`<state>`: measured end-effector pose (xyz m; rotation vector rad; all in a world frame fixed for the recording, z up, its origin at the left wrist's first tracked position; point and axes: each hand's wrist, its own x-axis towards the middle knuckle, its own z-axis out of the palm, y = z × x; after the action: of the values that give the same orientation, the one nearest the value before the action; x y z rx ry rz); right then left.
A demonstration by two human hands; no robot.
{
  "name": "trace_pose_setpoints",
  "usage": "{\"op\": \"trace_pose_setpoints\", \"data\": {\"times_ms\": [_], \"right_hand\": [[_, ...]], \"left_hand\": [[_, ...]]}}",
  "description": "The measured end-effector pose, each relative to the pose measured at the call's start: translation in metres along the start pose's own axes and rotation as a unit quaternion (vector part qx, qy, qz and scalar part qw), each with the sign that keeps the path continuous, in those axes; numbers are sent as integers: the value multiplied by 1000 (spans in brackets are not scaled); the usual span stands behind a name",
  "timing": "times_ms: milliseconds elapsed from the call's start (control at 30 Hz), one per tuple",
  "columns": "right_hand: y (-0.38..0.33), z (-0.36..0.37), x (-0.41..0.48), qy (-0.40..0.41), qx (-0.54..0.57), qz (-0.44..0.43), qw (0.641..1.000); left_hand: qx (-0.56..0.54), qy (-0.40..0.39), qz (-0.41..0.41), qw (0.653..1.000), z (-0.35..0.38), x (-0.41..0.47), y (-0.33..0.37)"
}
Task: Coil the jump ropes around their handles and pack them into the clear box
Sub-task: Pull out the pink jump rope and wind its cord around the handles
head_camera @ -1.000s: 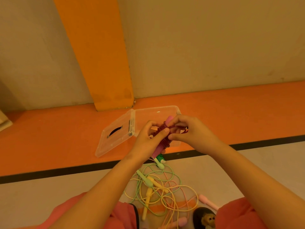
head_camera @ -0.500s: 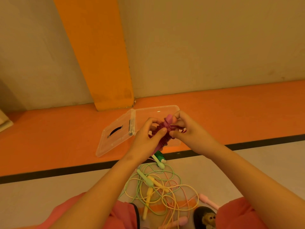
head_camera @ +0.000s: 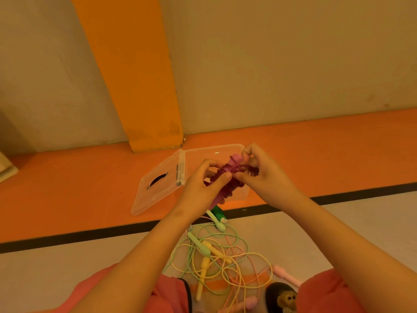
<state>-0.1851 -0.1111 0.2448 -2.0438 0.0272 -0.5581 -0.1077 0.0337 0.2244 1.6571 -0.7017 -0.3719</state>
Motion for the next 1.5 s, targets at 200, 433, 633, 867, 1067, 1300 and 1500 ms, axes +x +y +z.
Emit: {"op": "trace_pose_setpoints", "data": {"times_ms": [200, 433, 633, 867, 1067, 1300, 1500], "right_hand": [[5, 2, 0, -12, 24, 19, 999], [18, 7, 4, -56, 72, 80, 993], [14, 14, 1, -48, 79, 75, 993], [19, 12, 5, -39, 61, 86, 994], [22, 7, 11, -51, -8, 80, 995], [19, 11, 14, -10, -146, 36, 989], [17, 7, 16, -3, -37, 83, 996]], "left_hand": [[7, -1, 2, 1000, 1, -1, -2], [35, -3, 16, 999, -1, -1, -7], [127, 28, 60, 990, -3, 4, -13], [136, 31, 41, 989, 1, 6, -13], [134, 44, 15, 990, 3, 9, -8], [101, 50, 23, 993, 6, 15, -3], [102, 41, 29, 994, 6, 15, -1]]}}
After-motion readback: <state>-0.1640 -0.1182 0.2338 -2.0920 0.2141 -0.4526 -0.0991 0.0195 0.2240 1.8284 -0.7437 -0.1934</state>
